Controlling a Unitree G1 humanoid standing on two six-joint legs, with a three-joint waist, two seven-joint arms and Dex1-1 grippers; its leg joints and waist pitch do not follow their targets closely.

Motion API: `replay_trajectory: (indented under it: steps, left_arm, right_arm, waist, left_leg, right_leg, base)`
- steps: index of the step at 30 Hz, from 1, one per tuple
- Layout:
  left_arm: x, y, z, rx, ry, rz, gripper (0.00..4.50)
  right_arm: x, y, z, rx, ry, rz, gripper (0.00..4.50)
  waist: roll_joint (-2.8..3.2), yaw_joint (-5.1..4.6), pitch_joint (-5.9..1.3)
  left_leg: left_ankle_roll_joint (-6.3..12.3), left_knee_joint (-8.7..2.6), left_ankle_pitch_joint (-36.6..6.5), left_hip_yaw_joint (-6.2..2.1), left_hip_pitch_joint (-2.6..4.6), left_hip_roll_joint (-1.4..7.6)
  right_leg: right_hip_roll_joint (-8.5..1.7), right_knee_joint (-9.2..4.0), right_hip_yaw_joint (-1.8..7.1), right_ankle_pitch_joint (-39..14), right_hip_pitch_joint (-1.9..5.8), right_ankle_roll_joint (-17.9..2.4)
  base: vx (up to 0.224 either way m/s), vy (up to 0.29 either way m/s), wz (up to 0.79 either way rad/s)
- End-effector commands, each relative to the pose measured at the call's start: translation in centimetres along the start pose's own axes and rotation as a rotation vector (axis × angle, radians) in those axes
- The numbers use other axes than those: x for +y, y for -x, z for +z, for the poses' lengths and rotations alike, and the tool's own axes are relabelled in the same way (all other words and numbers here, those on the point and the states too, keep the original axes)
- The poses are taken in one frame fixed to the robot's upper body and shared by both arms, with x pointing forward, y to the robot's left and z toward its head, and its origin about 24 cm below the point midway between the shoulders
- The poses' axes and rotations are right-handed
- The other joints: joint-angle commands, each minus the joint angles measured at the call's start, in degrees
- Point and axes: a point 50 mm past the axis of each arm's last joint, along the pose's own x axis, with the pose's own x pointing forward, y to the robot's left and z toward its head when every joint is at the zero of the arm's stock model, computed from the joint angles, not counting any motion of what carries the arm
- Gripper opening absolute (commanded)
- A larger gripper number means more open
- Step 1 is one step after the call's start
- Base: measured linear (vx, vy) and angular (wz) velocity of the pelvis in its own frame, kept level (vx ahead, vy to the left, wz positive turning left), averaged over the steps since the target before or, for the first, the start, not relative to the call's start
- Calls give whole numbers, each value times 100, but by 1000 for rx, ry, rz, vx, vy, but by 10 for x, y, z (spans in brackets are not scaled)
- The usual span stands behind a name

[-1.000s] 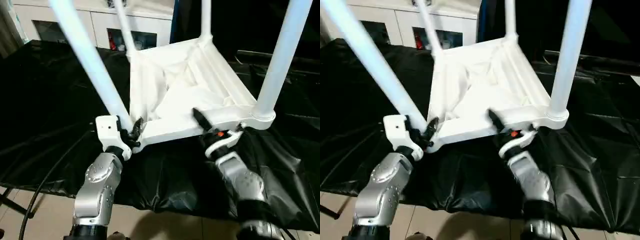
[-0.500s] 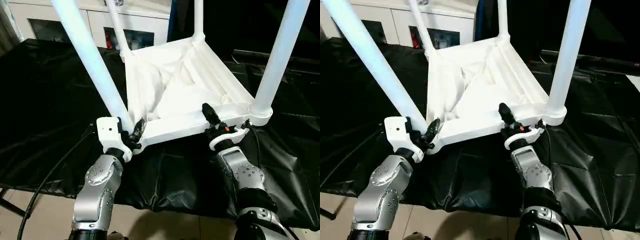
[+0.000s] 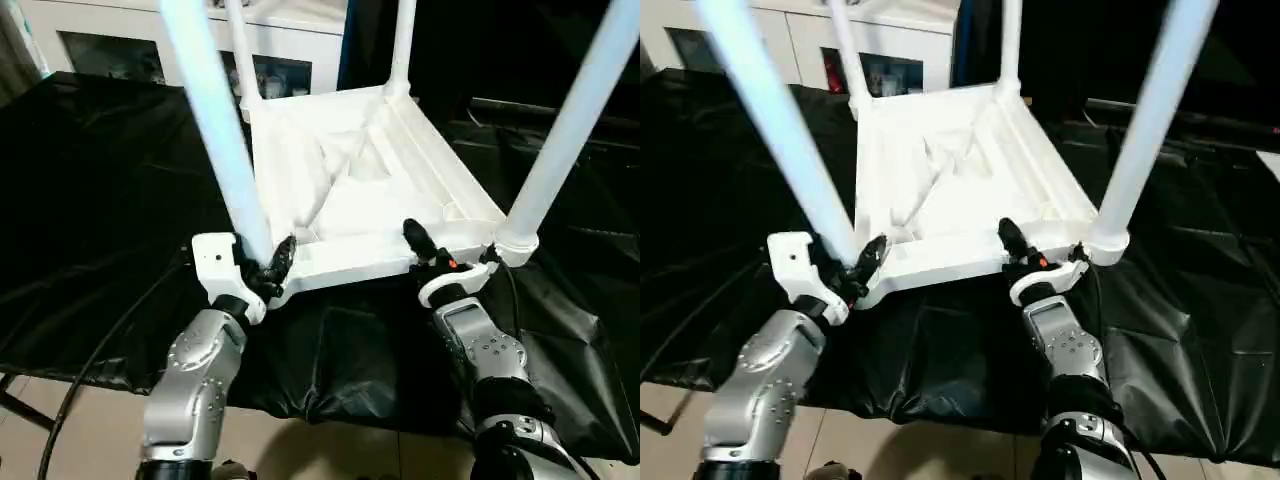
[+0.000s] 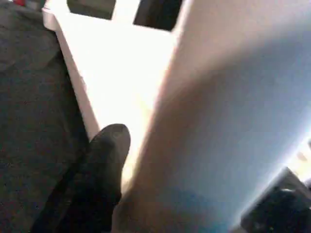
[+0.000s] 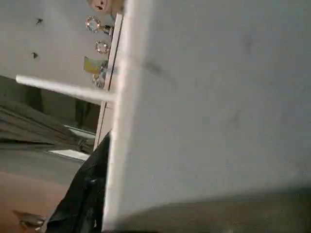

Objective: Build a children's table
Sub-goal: Flip table

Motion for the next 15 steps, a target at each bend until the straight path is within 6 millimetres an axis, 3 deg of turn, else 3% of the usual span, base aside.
replay_trajectory:
  steps: [1,7,10,13,15]
  left_arm:
    - [4,6,1,12,-12,-10,335]
    - [29,39,10,65,-159,-96,336]
    - [25,45,14,132,-198,-214,336]
    - [20,47,15,173,-211,-289,336]
    - [14,49,17,189,-230,-355,336]
  right_arm:
    - [20,-4,32,-110,113,44,202]
    - [30,0,64,-235,214,2,200]
    - [33,2,77,-296,233,-22,200]
    - [39,2,82,-310,264,-23,199]
    - [44,3,85,-295,335,-21,199]
  waist:
    - [-10,21,-403]
    - [37,57,-380]
    - [66,108,-367]
    - [59,150,-360]
    - [36,157,-370]
  left_leg:
    - [113,-381,-848,36,99,106]
    - [-75,-419,-1183,29,151,114]
    - [-189,-423,-1460,42,216,105]
    - [-267,-436,-1556,43,205,96]
    - [-276,-441,-1436,34,147,80]
  right_leg:
    - [-202,-299,175,-925,286,-850]
    - [-184,-322,180,-1284,241,-726]
    - [-161,-328,189,-1474,180,-644]
    - [-152,-314,208,-1494,181,-600]
    - [-165,-289,220,-1446,219,-561]
  base:
    - [0,0,0]
    - [0,0,0]
    - [0,0,0]
    - [0,0,0]
    - [0,0,0]
